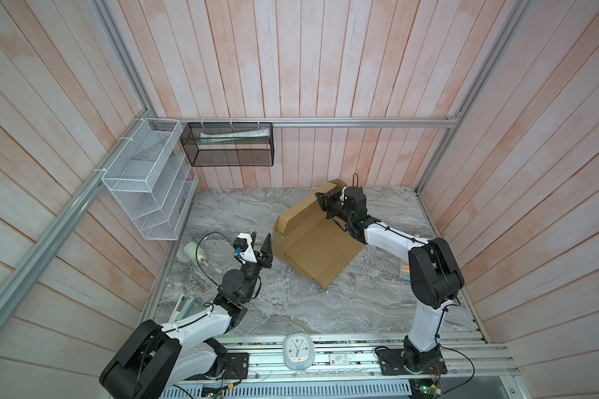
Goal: Fold the paper box
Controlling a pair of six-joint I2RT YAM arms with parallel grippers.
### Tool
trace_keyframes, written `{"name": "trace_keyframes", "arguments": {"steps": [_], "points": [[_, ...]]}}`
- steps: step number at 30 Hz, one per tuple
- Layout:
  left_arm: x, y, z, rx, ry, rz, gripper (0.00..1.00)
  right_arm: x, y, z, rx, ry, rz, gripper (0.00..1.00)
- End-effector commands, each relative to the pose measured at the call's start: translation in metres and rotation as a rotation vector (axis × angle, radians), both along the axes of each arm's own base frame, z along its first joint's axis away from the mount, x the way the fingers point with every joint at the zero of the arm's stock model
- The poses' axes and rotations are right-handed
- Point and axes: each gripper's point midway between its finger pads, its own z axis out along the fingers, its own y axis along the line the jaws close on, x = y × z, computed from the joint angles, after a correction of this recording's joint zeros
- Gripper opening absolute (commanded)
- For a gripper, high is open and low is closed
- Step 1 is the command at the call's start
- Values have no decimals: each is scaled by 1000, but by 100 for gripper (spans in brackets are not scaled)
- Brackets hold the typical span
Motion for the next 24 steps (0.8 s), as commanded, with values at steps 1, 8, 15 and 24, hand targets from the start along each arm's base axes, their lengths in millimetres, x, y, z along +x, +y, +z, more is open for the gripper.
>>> {"name": "trace_keyframes", "arguments": {"steps": [1,8,15,24], "points": [[-8,0,-32,25,139,-28,56,-1,9,-12,6,3,33,1],[-15,15,-40,13,240,11,58,2,21,-23,2,-2,80,1],[-7,23,-64,19,359,28,56,5,30,-37,7,6,121,1],[4,-1,-86,55,423,-91,54,3,38,-50,10,11,146,0]]}}
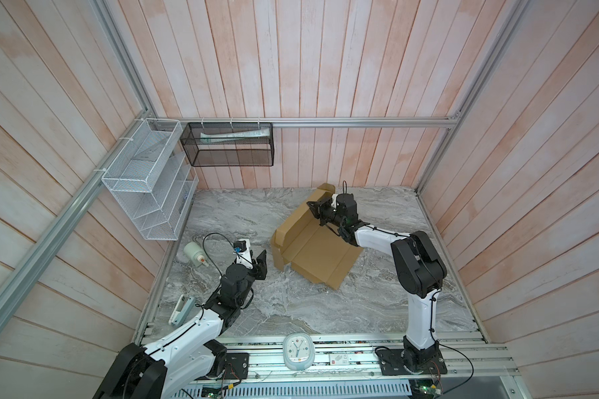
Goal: Fold the paper box
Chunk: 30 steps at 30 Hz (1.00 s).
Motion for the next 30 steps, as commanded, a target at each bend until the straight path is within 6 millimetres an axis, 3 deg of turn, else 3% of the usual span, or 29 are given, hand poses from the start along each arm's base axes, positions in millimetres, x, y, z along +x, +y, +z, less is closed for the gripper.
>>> {"name": "trace_keyframes", "arguments": {"steps": [1,12,30], "points": [[5,-17,8,-29,-3,-78,52,0,10,-2,11,-7,29,0],[-3,-36,-11,-56,19,-142,44,3,17,1,17,-13,40,0],[5,-49,-26,-46,21,-156,31,-5,26,-7,23,-6,66,0]]}}
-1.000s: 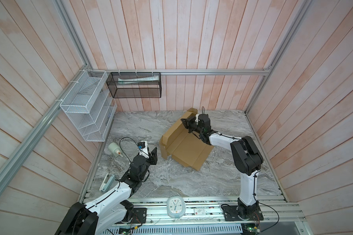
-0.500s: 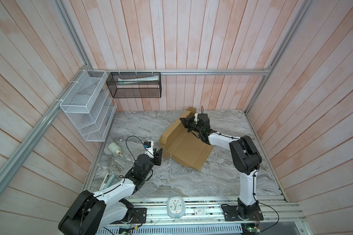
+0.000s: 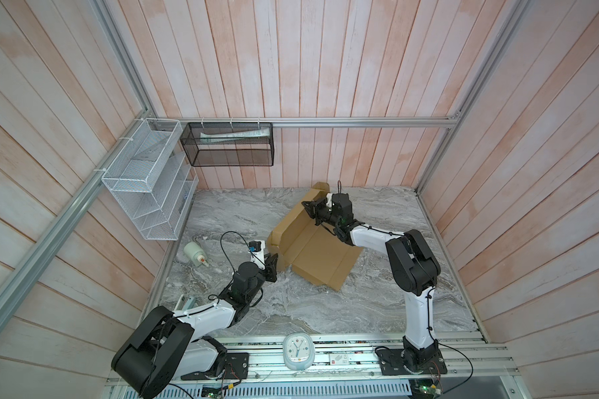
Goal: Fold the paper box
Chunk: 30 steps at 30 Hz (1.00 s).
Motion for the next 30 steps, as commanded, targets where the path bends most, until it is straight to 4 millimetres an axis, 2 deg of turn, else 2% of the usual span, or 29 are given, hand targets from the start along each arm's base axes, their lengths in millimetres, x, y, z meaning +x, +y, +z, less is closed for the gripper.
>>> {"name": "trace_keyframes", "arguments": {"steps": [1,12,18,30], "points": [[0,-6,3,-11,-25,-18,31,-4,6,-7,9,7,24,0],[-1,-24,6,-17,-43,-62,28,-6,13,-7,9,3,45,0],[0,-27,6,-18,-47,-66,24,-10,14,-12,11,5,54,0],[2,-35,10,-25,-62,-85,24,-16,15,-22,11,0,80,0]]}}
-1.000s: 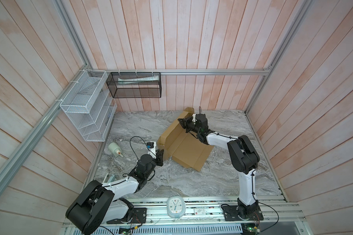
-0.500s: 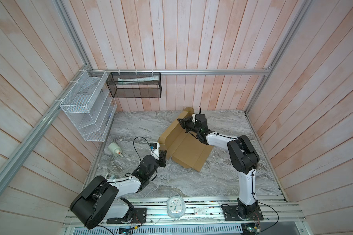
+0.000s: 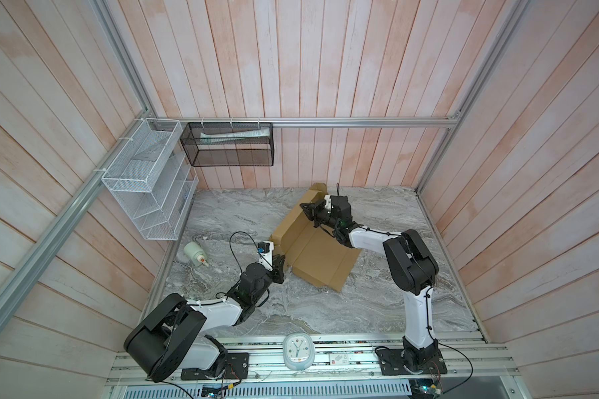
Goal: Fold the paper box
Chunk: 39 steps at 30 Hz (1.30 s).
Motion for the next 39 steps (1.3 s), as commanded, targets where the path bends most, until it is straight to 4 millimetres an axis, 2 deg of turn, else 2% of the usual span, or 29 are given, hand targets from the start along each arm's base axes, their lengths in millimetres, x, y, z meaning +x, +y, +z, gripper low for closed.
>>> {"name": "trace_keyframes", "arguments": {"steps": [1,15,20,26,34,39], "points": [[4,-7,15,-19,-47,-16,24,-9,7,-17,-5,17,41,0],[-12,-20,23,-38,-101,-116,24,-10,8,-19,0,18,45,0],[-18,-18,20,-28,-99,-129,24,-9,8,-17,-2,13,43,0],[-18,-2,19,-4,-89,-55,26,-7,7,-13,-5,5,41,0],[-28,20,36,-7,-130,10,27,-5,4,-12,-3,5,38,0],[-36,33,37,-12,-132,38,27,-5,4,-11,-2,2,37,0]]}}
